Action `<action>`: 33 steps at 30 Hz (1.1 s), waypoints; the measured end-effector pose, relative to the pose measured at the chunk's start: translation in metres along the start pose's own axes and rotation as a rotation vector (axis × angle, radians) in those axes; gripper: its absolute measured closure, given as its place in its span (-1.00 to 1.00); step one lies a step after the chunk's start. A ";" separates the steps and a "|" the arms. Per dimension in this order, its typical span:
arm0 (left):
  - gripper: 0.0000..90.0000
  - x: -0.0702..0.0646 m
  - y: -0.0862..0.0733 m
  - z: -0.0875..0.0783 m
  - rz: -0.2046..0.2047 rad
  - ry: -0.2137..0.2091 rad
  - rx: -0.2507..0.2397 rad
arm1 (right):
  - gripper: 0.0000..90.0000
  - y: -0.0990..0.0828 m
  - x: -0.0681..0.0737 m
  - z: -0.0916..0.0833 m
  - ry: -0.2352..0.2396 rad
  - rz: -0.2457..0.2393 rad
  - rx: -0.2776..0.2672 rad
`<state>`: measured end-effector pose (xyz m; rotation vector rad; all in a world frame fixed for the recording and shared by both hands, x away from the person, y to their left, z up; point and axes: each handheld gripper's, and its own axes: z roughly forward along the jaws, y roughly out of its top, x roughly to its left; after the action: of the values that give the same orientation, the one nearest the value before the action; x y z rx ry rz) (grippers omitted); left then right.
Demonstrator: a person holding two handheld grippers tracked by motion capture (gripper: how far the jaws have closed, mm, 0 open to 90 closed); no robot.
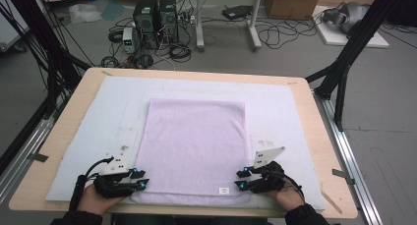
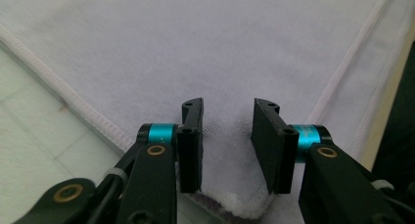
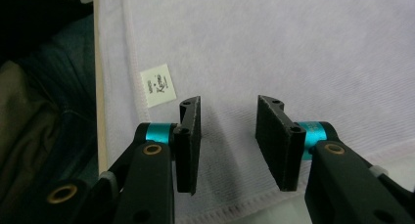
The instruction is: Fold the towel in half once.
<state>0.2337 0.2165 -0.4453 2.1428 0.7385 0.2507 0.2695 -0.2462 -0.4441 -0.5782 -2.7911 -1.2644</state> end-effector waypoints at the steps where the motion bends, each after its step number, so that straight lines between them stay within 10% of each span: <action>1: 0.61 0.000 0.000 -0.001 0.002 0.006 0.000 | 0.45 0.000 0.000 0.000 -0.010 -0.007 -0.005; 5: 0.92 -0.001 0.000 -0.001 0.011 0.010 0.002 | 0.87 0.000 0.001 -0.001 -0.026 -0.024 0.011; 10: 0.96 -0.003 0.002 -0.006 0.027 0.022 -0.008 | 0.95 0.006 0.005 -0.003 -0.055 -0.042 0.027; 19: 0.96 -0.011 0.008 -0.033 0.005 0.011 -0.089 | 0.95 0.022 0.019 -0.027 -0.057 -0.072 -0.063; 33: 0.51 -0.016 -0.008 -0.022 0.000 -0.015 -0.007 | 0.54 0.004 0.023 -0.013 -0.014 -0.040 -0.013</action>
<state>0.2081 0.2250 -0.4369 2.1357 0.7281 0.2369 0.2482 -0.2456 -0.4290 -0.5370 -2.8217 -1.2917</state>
